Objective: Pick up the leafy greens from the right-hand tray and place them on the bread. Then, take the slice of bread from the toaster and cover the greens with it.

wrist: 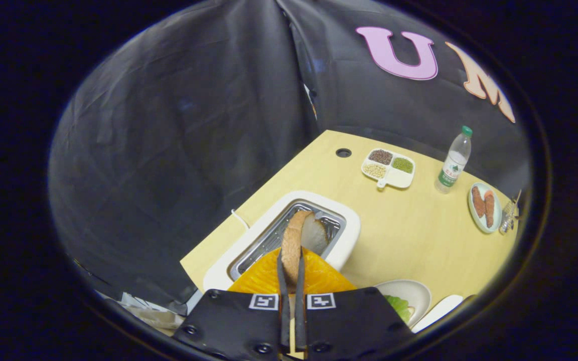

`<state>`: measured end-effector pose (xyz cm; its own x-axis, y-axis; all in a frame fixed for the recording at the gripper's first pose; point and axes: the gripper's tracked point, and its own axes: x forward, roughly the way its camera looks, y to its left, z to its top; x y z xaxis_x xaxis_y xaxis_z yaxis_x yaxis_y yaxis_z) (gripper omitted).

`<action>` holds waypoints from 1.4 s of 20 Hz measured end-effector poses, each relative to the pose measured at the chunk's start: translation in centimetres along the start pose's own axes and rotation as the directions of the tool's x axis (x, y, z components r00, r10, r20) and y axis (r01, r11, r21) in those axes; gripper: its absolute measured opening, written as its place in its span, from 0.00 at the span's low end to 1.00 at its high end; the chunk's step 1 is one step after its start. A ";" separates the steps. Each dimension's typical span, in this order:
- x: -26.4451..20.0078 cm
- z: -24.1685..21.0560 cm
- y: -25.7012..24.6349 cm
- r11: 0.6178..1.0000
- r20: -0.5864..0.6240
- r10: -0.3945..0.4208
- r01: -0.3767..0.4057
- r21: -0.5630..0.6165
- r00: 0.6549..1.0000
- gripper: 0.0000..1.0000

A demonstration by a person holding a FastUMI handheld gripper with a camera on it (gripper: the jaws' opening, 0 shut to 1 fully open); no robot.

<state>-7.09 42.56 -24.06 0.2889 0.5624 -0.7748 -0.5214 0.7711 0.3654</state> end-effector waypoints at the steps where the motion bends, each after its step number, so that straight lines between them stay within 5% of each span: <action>1: -0.3 0.3 0.1 1.000 0.019 -0.001 0.001 0.005 1.000 0.07; 15: -8.9 4.0 -2.6 0.989 0.173 0.028 -0.052 0.139 0.984 0.07; 28: -12.5 0.1 -8.9 0.974 0.201 -0.040 -0.007 0.226 0.979 0.06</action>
<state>-5.99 28.72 -17.56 0.4650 0.5796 -0.6692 -0.3282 0.8149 0.4777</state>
